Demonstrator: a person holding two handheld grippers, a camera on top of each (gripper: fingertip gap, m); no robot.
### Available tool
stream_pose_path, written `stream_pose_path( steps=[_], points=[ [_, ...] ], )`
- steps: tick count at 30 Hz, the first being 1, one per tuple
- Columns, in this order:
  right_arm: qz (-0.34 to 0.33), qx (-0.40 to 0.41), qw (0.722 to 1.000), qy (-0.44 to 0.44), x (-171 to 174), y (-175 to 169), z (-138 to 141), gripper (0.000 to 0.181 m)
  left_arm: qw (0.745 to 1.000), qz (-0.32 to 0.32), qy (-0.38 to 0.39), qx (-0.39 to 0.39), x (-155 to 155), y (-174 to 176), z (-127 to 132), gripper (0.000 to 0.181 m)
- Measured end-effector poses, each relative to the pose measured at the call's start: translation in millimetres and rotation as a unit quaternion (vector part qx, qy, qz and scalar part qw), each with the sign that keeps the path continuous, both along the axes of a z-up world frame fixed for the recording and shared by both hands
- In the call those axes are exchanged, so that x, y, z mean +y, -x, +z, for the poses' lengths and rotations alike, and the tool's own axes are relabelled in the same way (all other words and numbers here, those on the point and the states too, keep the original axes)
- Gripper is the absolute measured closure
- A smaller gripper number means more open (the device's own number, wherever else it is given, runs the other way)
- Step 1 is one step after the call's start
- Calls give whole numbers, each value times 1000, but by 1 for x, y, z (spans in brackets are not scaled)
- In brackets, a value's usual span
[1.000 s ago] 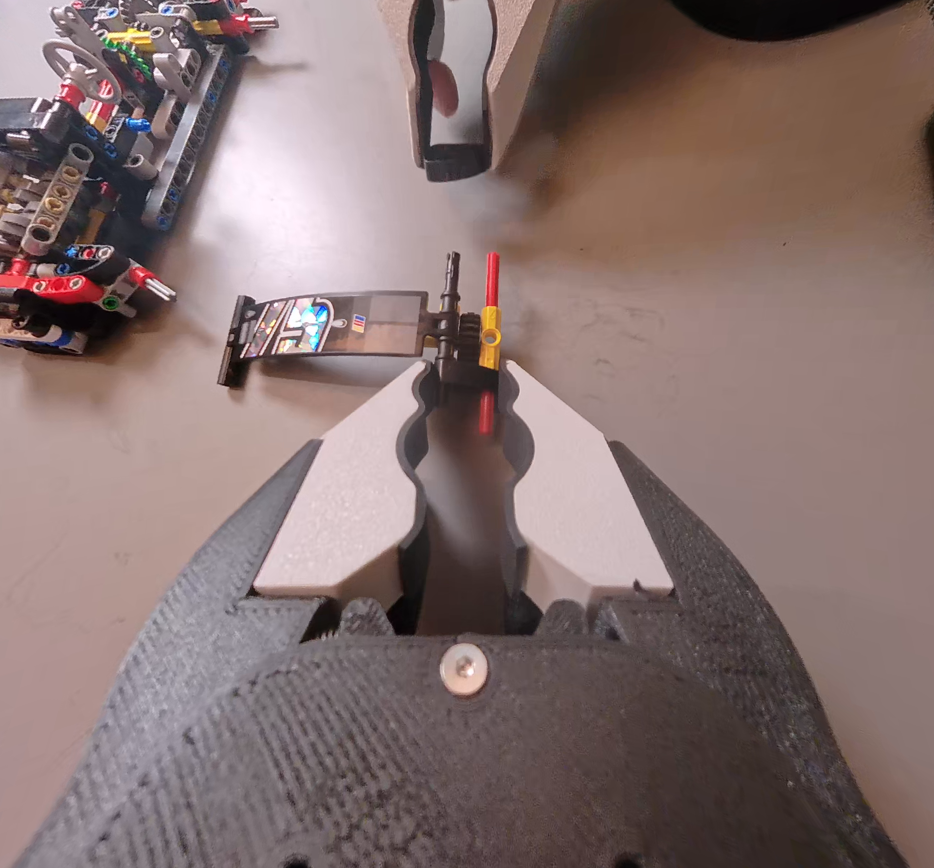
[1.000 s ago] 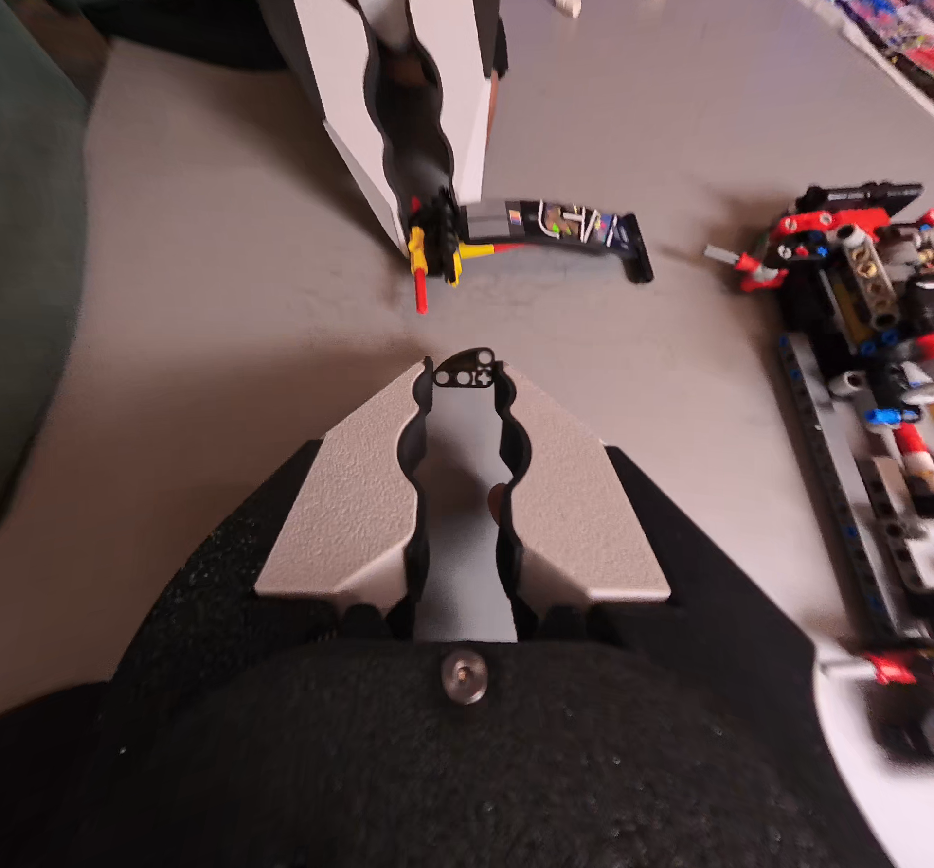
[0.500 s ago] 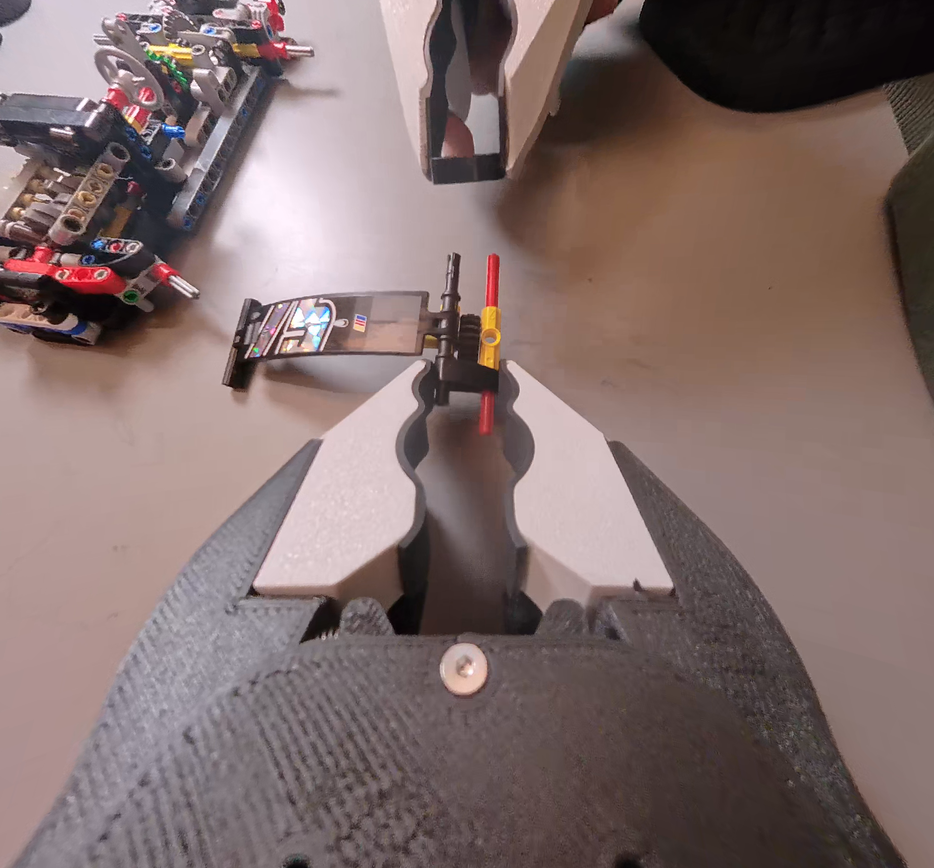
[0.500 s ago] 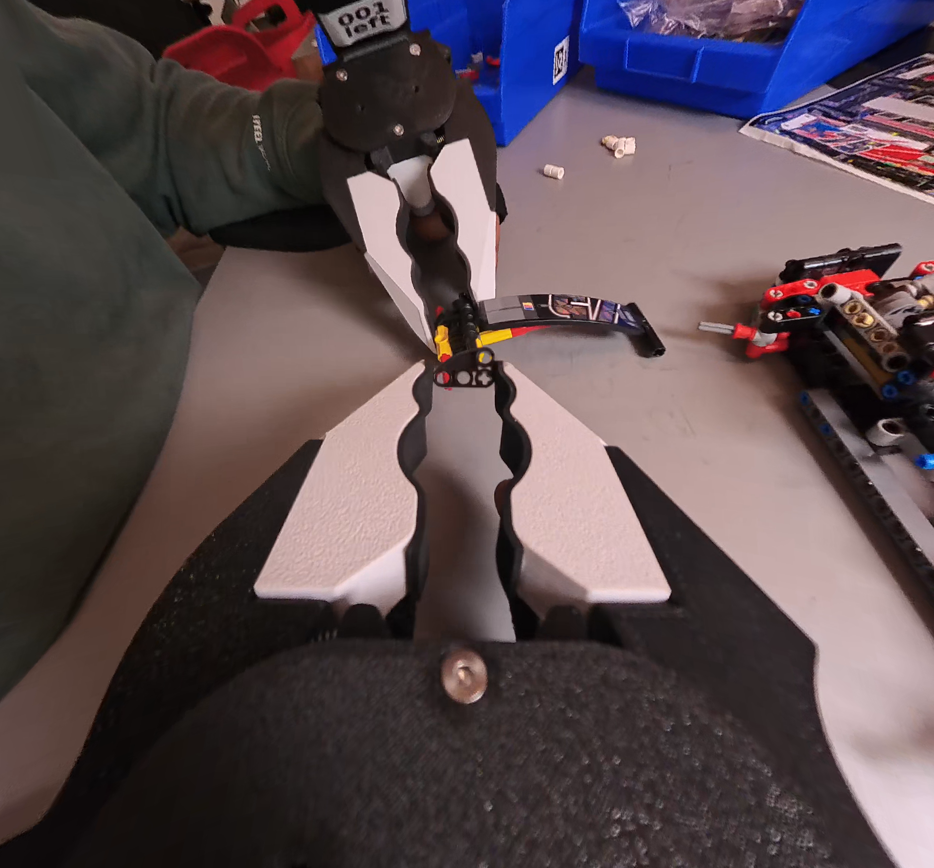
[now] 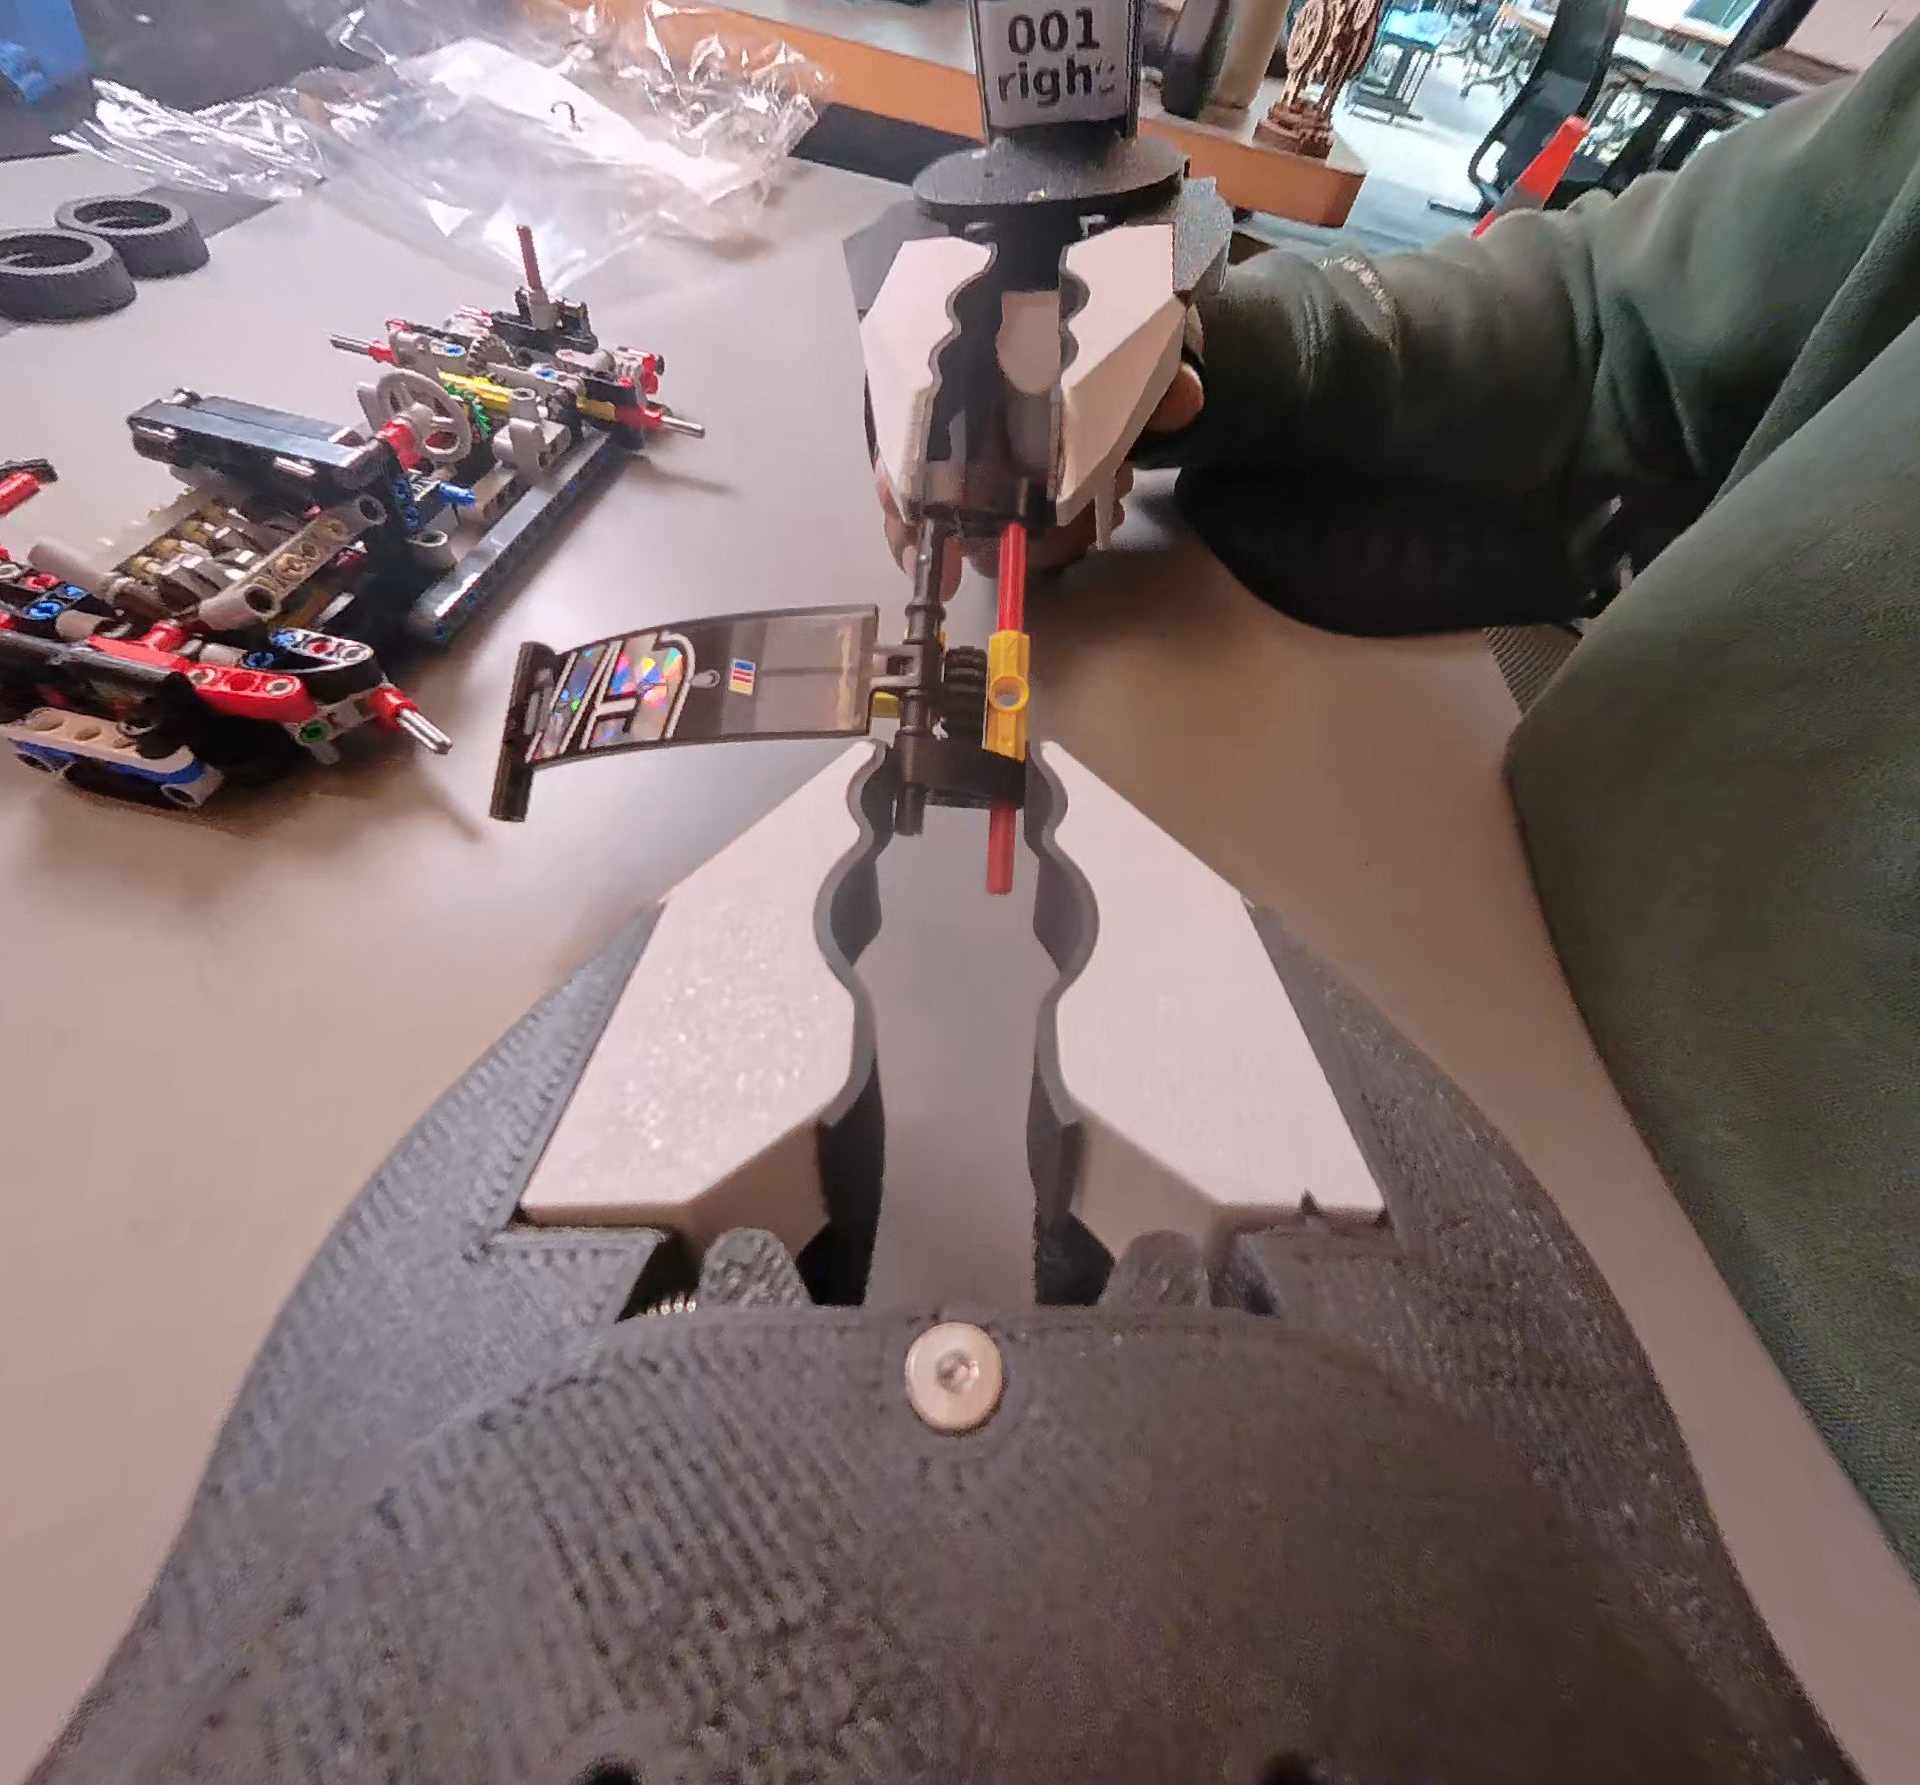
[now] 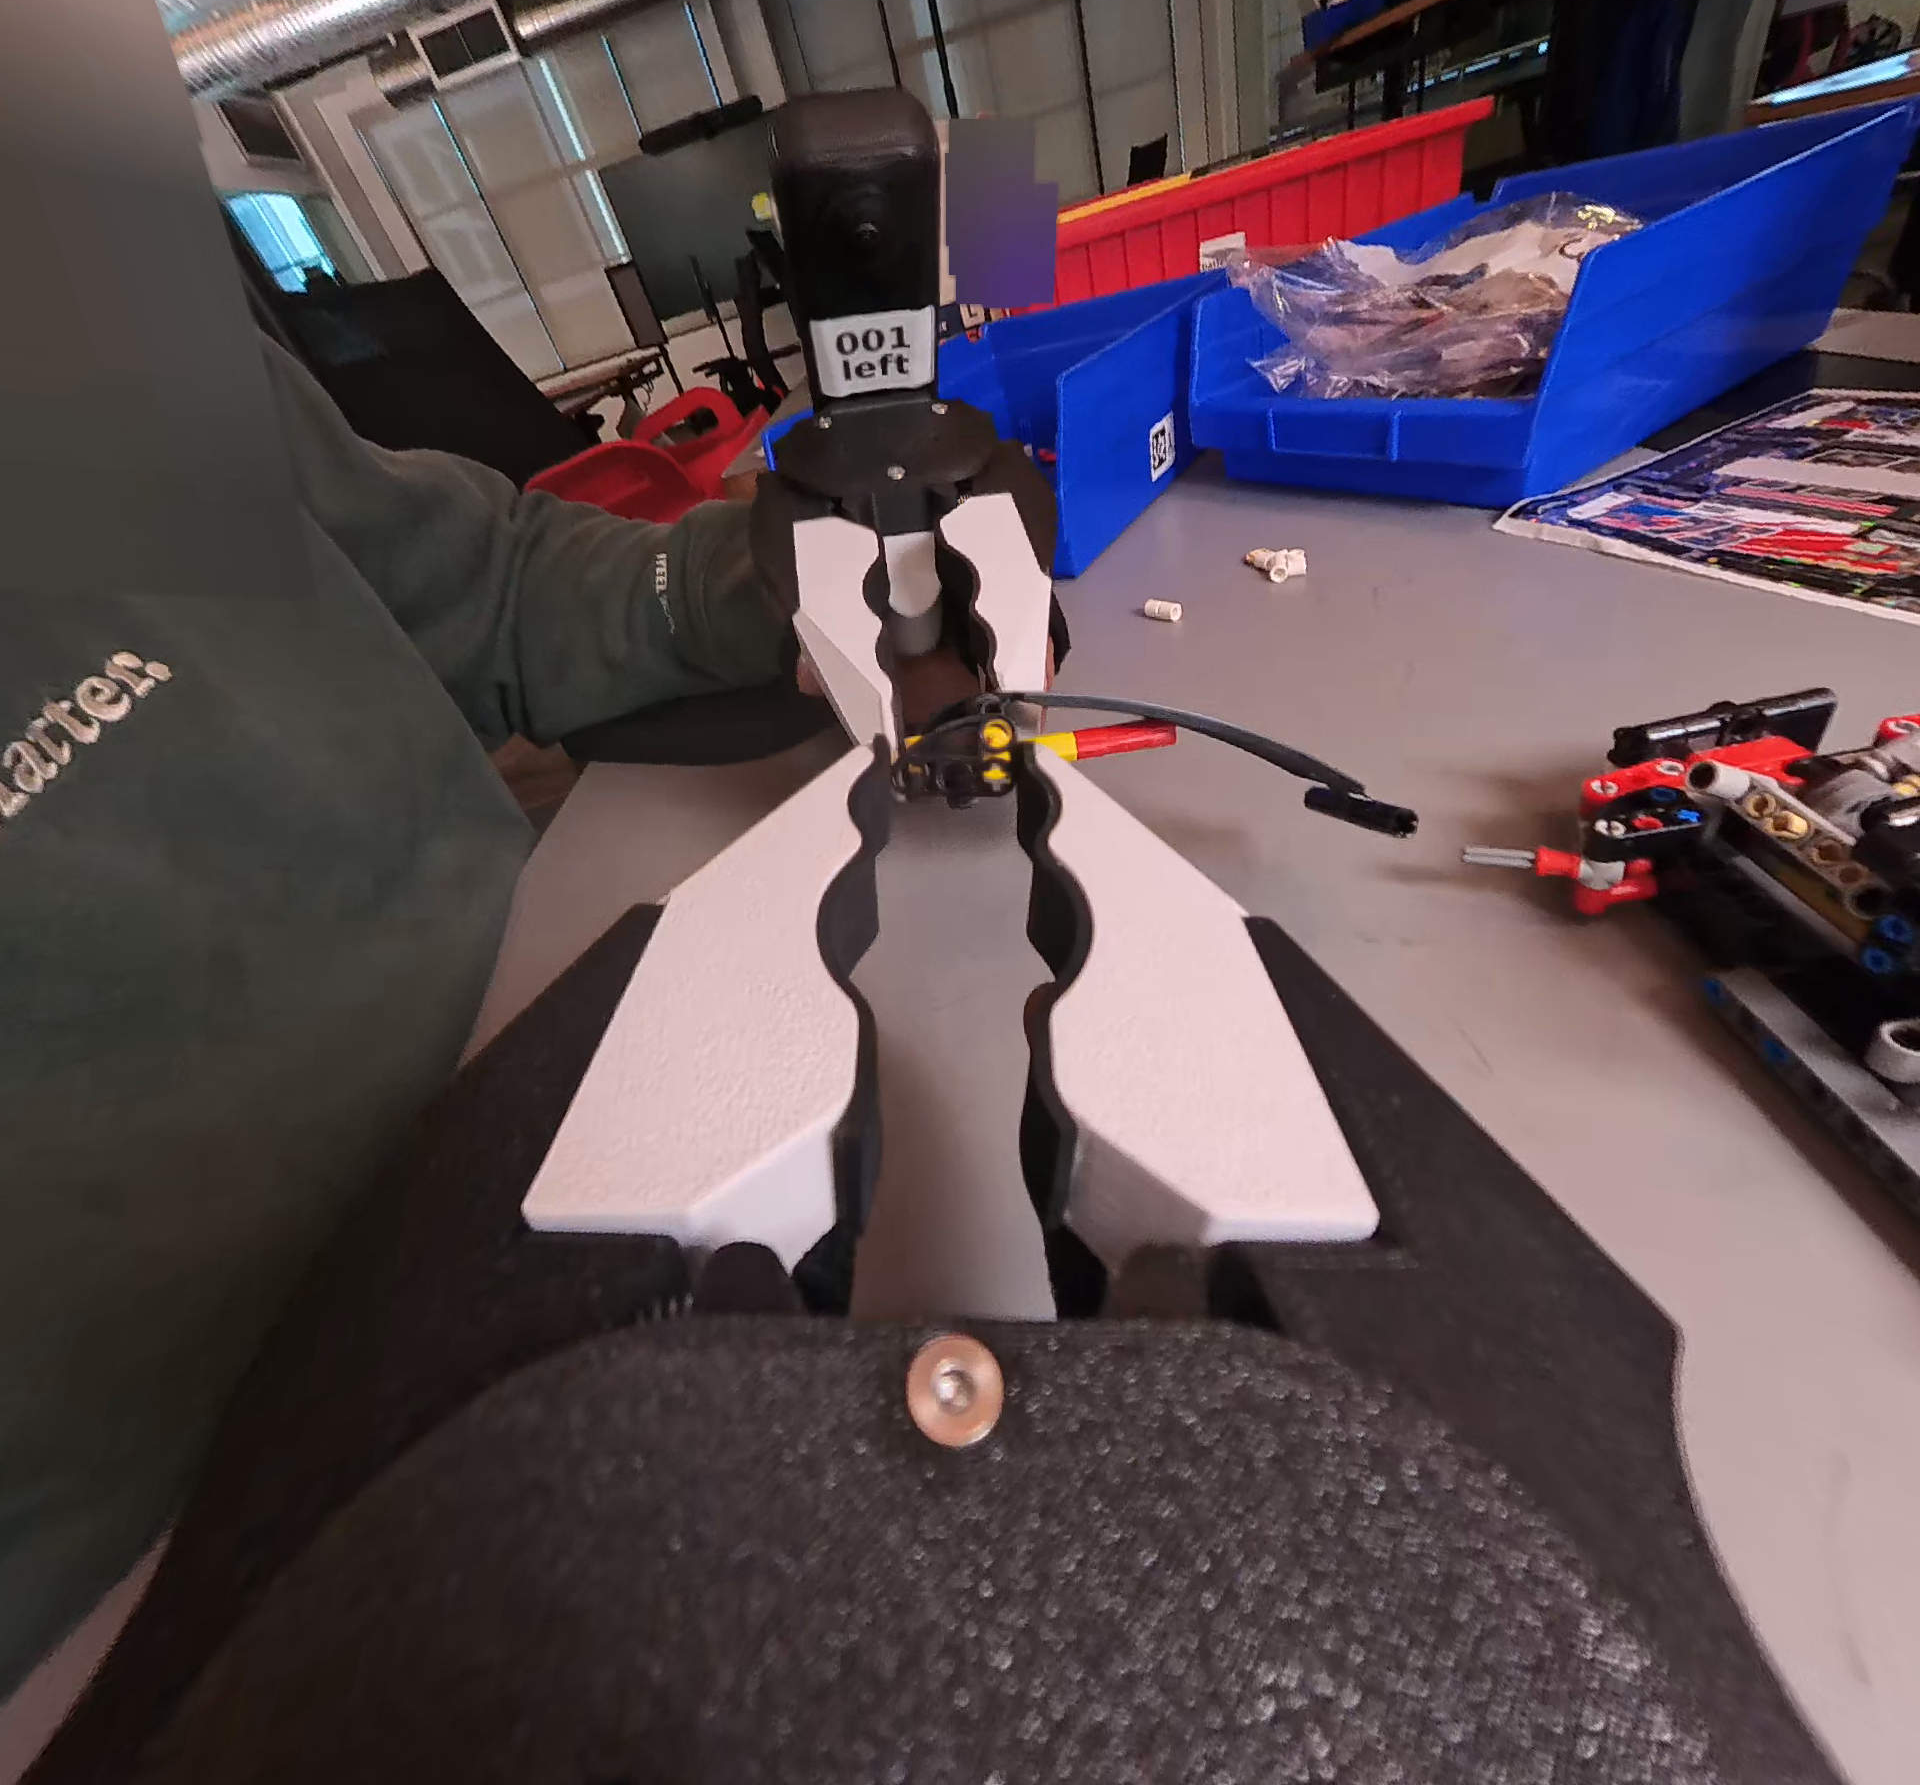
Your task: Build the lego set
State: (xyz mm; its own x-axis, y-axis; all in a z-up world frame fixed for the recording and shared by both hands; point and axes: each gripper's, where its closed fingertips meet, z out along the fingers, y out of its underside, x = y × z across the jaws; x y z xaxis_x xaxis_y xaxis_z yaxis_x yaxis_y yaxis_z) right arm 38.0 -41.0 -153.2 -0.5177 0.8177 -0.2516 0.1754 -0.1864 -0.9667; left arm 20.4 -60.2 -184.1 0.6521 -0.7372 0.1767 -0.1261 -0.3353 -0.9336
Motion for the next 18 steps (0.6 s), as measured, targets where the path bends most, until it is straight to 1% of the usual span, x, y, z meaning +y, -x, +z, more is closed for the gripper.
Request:
stream_pose_path(
  steps=[7,14,18],
  points=[
    [-1,23,998,59,0,3,15,161,998,-3,7,-57,-1,-3,13,158],
    [-1,28,993,116,1,6,22,161,989,1,55,-139,-1,-6,24,159],
    [2,33,990,137,1,7,26,161,983,-5,73,-170,-2,-6,27,159]
  ],
)
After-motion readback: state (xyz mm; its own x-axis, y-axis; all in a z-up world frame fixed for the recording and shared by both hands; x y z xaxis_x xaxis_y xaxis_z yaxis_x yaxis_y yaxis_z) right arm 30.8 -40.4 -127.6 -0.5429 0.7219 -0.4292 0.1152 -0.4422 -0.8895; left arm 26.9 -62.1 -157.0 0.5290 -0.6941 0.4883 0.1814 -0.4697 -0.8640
